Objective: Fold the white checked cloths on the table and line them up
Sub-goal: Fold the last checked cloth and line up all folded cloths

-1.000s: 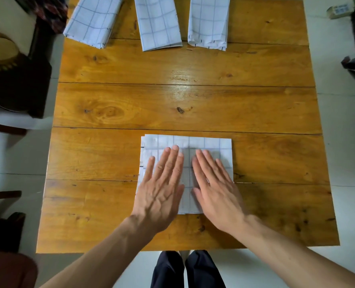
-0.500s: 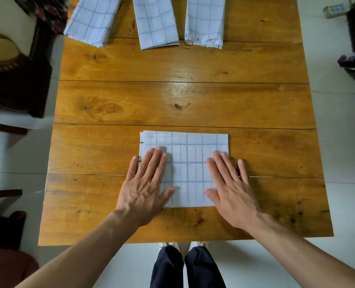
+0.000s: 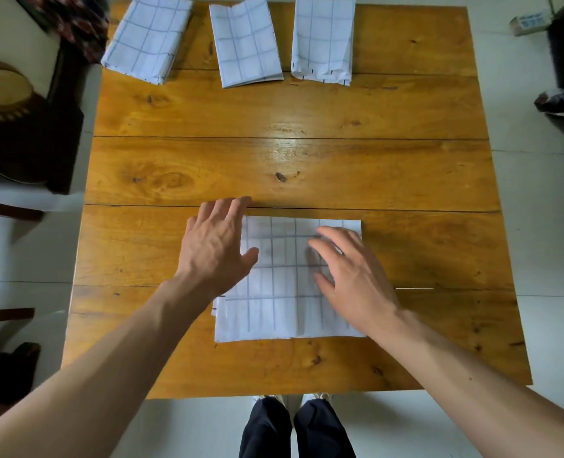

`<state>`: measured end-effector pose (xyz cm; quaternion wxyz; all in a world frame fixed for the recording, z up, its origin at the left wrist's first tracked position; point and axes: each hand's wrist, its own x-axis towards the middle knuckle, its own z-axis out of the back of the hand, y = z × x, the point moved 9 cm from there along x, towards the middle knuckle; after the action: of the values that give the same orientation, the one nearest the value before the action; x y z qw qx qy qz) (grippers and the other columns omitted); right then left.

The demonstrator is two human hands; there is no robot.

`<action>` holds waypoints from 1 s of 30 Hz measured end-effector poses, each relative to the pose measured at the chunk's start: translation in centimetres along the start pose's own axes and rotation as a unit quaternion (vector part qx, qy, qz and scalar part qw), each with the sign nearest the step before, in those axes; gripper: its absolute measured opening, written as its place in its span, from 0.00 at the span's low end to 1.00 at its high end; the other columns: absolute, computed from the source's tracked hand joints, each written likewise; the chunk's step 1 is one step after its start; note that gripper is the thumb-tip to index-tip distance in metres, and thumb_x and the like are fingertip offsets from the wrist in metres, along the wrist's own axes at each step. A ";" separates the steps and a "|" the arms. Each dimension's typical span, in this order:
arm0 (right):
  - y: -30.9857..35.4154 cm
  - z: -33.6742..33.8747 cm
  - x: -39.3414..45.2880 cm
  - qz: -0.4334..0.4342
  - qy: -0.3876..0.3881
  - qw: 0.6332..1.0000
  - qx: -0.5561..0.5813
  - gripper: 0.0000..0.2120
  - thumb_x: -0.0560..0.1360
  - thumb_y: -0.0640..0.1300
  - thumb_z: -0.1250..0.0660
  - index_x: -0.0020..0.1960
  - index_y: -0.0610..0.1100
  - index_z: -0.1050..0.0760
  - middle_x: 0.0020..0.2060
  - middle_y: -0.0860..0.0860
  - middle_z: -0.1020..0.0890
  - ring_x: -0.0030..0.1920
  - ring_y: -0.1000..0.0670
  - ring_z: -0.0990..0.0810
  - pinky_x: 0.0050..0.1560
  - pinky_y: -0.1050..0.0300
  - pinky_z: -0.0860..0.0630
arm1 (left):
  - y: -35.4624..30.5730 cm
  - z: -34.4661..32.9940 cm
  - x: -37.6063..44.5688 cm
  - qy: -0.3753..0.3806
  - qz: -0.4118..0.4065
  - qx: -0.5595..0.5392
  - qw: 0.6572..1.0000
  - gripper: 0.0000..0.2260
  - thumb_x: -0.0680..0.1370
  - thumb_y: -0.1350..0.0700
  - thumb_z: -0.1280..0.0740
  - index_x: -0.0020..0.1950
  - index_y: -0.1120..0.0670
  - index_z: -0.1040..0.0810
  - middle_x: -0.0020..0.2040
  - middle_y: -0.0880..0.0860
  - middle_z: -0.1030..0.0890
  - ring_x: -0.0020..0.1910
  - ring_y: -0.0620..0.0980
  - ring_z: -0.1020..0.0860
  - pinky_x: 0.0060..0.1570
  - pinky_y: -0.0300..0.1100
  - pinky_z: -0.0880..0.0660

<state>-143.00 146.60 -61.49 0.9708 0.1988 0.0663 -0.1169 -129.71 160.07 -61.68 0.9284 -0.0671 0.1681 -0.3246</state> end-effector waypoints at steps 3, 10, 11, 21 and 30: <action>0.1 -0.8 0.6 -0.017 0.029 0.999 -0.005 0.25 0.71 0.43 0.24 0.66 0.45 0.25 0.67 0.48 0.27 0.67 0.46 0.28 0.63 0.47 0.24 | 0.2 -0.1 0.8 0.024 0.009 0.034 0.999 0.39 0.70 0.41 0.24 0.75 0.50 0.39 0.66 0.52 0.27 0.64 0.55 0.30 0.59 0.49 0.31; -0.2 -0.9 0.7 -0.017 0.034 0.999 0.002 0.27 0.69 0.44 0.22 0.66 0.46 0.25 0.68 0.49 0.28 0.68 0.47 0.29 0.65 0.50 0.27 | 1.6 -0.7 0.9 0.050 0.072 -0.048 0.995 0.19 0.69 0.45 0.24 0.54 0.50 0.26 0.46 0.47 0.22 0.52 0.54 0.27 0.48 0.47 0.36; -0.2 -0.9 0.8 -0.019 0.035 0.999 0.004 0.26 0.69 0.44 0.22 0.66 0.46 0.25 0.68 0.49 0.28 0.68 0.47 0.29 0.65 0.51 0.27 | 1.8 -0.5 0.8 0.041 0.080 -0.084 0.992 0.13 0.70 0.49 0.25 0.47 0.50 0.26 0.39 0.47 0.23 0.45 0.55 0.27 0.45 0.47 0.36; 3.1 5.4 4.0 0.042 -0.061 0.992 0.104 0.36 0.70 0.46 0.23 0.74 0.45 0.33 0.68 0.50 0.26 0.70 0.50 0.32 0.70 0.57 0.40 | -1.0 5.8 -0.5 -0.071 -0.001 -0.272 0.960 0.06 0.72 0.61 0.29 0.39 0.53 0.24 0.29 0.46 0.26 0.31 0.47 0.28 0.30 0.37 0.34; 3.0 11.2 4.1 0.087 -0.082 0.975 0.185 0.06 0.73 0.35 0.27 0.41 0.44 0.22 0.35 0.53 0.21 0.42 0.51 0.26 0.40 0.58 0.31 | -5.0 11.8 -1.8 -0.071 -0.104 -0.296 0.947 0.05 0.69 0.55 0.27 0.41 0.50 0.21 0.34 0.44 0.21 0.35 0.46 0.24 0.33 0.38 0.29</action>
<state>-137.33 143.98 -50.93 0.9258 0.3696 -0.0537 -0.0582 -129.75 157.43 -49.04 0.8375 -0.3786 0.1822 -0.3495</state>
